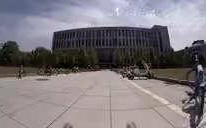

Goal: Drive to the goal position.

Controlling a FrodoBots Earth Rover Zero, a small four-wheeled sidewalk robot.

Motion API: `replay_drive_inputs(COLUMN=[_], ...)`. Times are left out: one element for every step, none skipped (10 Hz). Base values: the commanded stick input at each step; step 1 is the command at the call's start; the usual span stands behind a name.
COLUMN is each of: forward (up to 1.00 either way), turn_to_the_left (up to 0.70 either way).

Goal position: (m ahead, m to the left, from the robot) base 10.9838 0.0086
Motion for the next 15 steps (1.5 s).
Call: replay_drive_inputs(forward=[0.45,0.45,0.45,0.45,0.45,0.45,0.45,0.45,0.45,0.45,0.45,0.45,0.45,0.45,0.45], turn_to_the_left=[0.0,0.0,0.0,0.0,0.0,0.0,0.0,0.0,0.0,0.0,0.0,0.0,0.0,0.0,0.0])
